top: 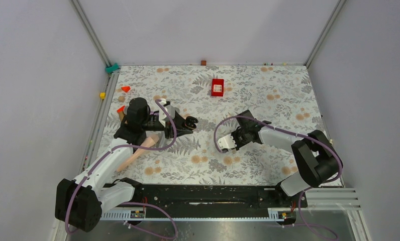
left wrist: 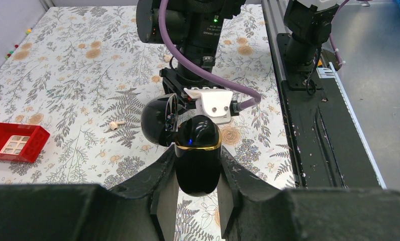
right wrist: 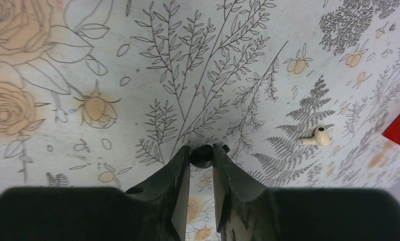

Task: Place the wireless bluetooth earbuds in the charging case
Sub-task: Pick up the earbud from the center of the board.

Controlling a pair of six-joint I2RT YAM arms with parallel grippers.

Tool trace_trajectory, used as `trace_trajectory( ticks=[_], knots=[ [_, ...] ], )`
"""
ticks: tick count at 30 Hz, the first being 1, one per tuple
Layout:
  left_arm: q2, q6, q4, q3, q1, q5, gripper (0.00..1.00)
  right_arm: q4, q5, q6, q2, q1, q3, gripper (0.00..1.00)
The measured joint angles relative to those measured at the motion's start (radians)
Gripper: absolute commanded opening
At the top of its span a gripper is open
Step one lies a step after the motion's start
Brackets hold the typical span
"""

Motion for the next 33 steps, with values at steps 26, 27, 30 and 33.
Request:
trace_trajectory(
  ticks=[26, 27, 30, 33],
  knots=[
    [0.100, 0.052, -0.082, 0.045, -0.133, 0.032, 0.00, -0.683, -0.597, 0.272, -0.516, 0.003, 0.334, 0.28],
    [0.118, 0.067, -0.110, 0.063, -0.148, 0.040, 0.00, -0.721, -0.618, 0.253, -0.514, 0.003, 0.348, 0.28],
    [0.162, 0.113, -0.183, 0.105, -0.187, 0.064, 0.00, -0.824, -0.675, 0.194, -0.507, 0.004, 0.386, 0.28],
    [0.202, 0.191, -0.301, 0.153, -0.228, 0.083, 0.00, -0.908, -0.729, 0.143, -0.496, 0.004, 0.423, 0.29]
  ],
)
